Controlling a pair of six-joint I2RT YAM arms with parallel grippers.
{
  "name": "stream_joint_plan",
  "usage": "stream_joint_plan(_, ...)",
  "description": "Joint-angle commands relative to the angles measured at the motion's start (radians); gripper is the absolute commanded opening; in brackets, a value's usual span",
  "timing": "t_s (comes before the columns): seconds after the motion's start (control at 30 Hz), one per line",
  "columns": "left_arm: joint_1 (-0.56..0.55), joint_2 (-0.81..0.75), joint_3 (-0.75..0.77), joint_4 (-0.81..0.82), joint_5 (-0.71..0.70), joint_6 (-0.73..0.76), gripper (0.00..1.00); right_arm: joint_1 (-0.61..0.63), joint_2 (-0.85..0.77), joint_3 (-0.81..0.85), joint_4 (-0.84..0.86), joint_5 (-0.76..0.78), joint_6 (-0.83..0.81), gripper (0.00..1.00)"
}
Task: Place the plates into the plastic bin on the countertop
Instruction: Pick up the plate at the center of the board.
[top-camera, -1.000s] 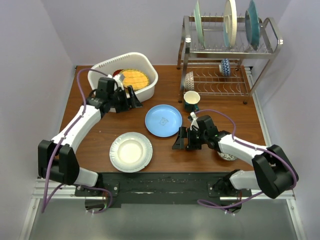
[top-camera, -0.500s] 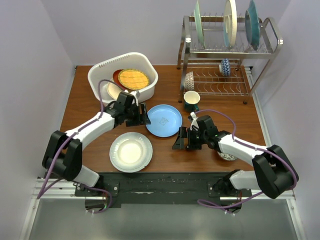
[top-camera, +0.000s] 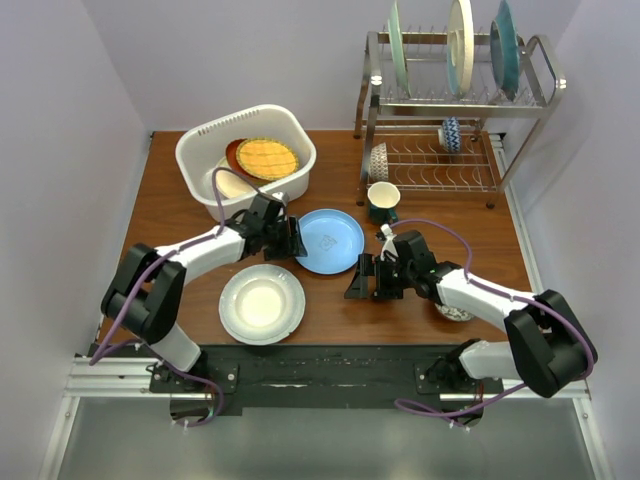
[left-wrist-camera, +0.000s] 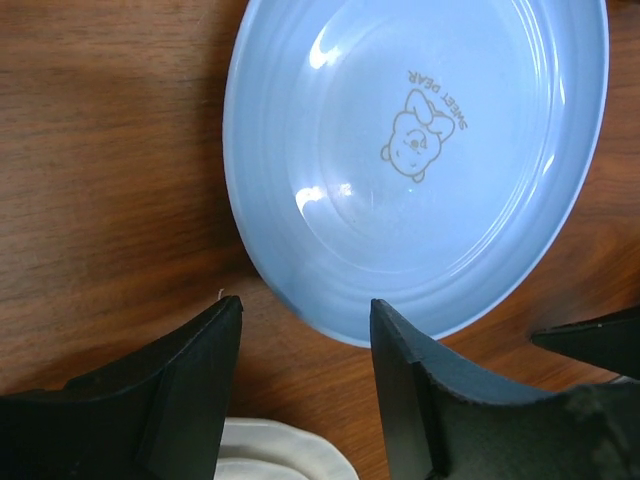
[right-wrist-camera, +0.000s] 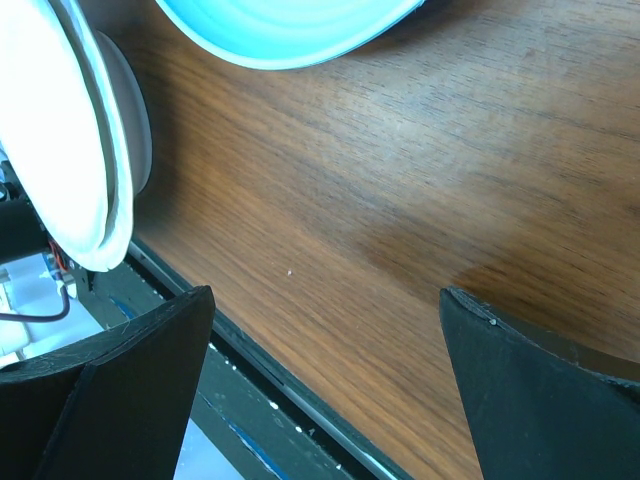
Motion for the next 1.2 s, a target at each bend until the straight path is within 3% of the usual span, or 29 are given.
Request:
stream_joint_plan(0.0, -0.008, 0.027, -0.014, 0.083, -0.022, -0.029, 0.55, 0.001, -0.020, -0.013, 0.006, 0.015, -0.011, 0.99)
stream_joint_plan(0.27, -0.016, 0.082, -0.042, 0.135, -0.021, -0.071, 0.42, 0.001, -0.020, -0.012, 0.003, 0.015, -0.014, 0.99)
stream_joint_plan(0.37, -0.016, 0.097, -0.052, 0.147, -0.018, -0.080, 0.27, -0.001, -0.017, -0.012, 0.005, 0.015, -0.014, 0.99)
stream_joint_plan(0.4, -0.016, 0.100, -0.055, 0.155, -0.015, -0.080, 0.15, 0.001, -0.014, -0.010, 0.006, 0.015, -0.012, 0.99)
stream_joint_plan(0.47, -0.016, 0.105, -0.057, 0.157, -0.013, -0.088, 0.00, 0.002, -0.012, -0.012, 0.006, 0.015, -0.012, 0.99)
stream_joint_plan(0.83, -0.016, 0.070, -0.042, 0.127, -0.039, -0.088, 0.00, 0.001, -0.014, -0.010, 0.011, 0.012, -0.014, 0.99)
stream_joint_plan(1.17, -0.016, 0.034, 0.033, 0.003, -0.128, -0.048, 0.00, 0.002, -0.029, 0.001, 0.000, 0.012, -0.014, 0.99)
